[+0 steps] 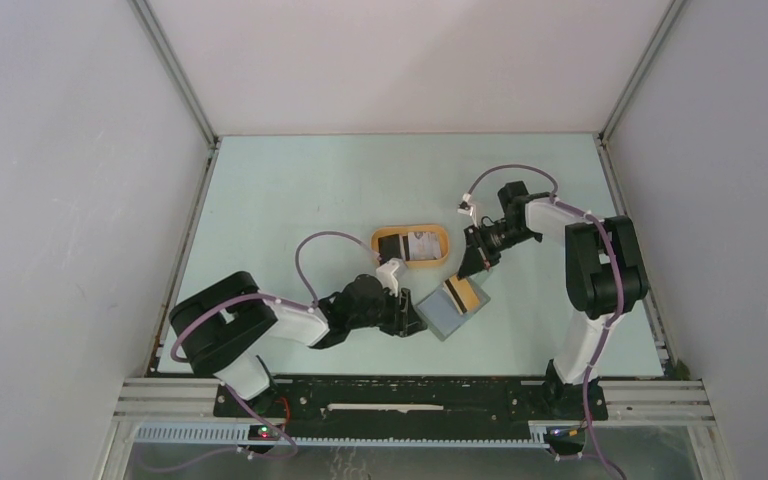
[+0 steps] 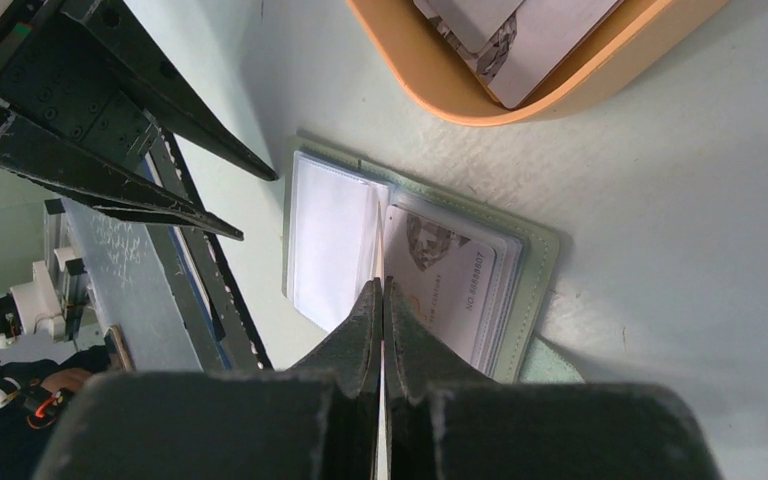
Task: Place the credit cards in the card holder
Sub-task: Insert the credit card into the card holder.
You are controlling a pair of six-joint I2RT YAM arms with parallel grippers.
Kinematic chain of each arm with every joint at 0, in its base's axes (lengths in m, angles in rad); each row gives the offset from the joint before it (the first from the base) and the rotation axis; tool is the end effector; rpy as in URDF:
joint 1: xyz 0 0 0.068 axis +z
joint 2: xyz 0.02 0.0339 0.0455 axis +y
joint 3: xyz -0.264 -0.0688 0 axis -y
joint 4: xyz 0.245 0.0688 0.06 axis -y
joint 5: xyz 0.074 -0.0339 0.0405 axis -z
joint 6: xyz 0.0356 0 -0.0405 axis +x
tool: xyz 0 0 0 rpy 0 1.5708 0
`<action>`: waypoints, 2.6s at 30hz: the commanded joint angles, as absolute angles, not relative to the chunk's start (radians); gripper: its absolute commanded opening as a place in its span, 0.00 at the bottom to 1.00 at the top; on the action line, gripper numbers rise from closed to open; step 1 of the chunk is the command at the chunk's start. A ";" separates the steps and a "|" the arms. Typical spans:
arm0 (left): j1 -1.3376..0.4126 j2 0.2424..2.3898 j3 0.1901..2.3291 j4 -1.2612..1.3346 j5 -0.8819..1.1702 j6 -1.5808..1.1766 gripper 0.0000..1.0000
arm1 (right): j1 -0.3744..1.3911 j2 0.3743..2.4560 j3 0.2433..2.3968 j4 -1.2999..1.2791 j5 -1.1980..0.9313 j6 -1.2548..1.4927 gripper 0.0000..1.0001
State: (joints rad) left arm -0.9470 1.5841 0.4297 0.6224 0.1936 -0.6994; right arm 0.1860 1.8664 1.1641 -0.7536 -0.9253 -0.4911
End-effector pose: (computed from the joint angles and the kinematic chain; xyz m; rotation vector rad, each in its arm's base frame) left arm 0.1529 -0.2243 0.1224 0.4149 2.2897 -1.1276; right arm 0.3226 0.0896 0.1588 -0.9385 2.4397 1.2652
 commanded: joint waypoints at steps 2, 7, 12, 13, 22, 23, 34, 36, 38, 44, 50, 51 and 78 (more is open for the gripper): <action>-0.953 1.603 0.481 0.602 0.186 -0.695 0.47 | 0.194 1.872 1.157 -0.764 -0.917 -0.471 0.00; -0.953 1.613 0.489 0.596 0.192 -0.696 0.47 | 0.199 1.871 1.146 -0.740 -0.925 -0.422 0.00; -0.953 1.622 0.501 0.584 0.198 -0.694 0.47 | 0.204 1.873 1.138 -0.722 -0.939 -0.378 0.00; -0.953 1.623 0.503 0.581 0.198 -0.693 0.46 | 0.203 1.874 1.137 -0.718 -0.941 -0.368 0.00; -0.953 1.632 0.514 0.558 0.201 -0.690 0.46 | 0.188 1.878 1.119 -0.678 -0.963 -0.287 0.00; -0.953 1.633 0.515 0.557 0.202 -0.690 0.46 | 0.185 1.878 1.118 -0.673 -0.965 -0.282 0.00; -0.951 1.638 0.524 0.543 0.205 -0.690 0.45 | 0.163 1.891 1.095 -0.631 -0.962 -0.217 0.00; -0.951 1.638 0.524 0.537 0.204 -0.690 0.45 | 0.160 1.890 1.088 -0.624 -0.953 -0.209 0.00; -0.952 1.637 0.523 0.534 0.202 -0.690 0.44 | 0.157 1.882 1.076 -0.617 -0.943 -0.206 0.00; -0.950 1.639 0.524 0.534 0.204 -0.692 0.44 | 0.155 1.871 1.050 -0.604 -0.925 -0.195 0.00; -0.946 1.645 0.526 0.534 0.210 -0.693 0.43 | 0.156 1.875 1.043 -0.617 -0.931 -0.209 0.00; -0.946 1.646 0.526 0.535 0.209 -0.695 0.43 | 0.157 1.876 1.043 -0.616 -0.932 -0.208 0.00; -0.939 1.648 0.523 0.534 0.213 -0.701 0.42 | 0.232 1.907 1.079 -0.653 -0.923 -0.218 0.00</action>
State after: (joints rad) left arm -0.9440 1.6295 0.4953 0.5735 0.2127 -0.7006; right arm 0.2081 1.8915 1.0557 -0.6250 -0.9348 -0.2031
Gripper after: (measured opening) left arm 0.427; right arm 0.007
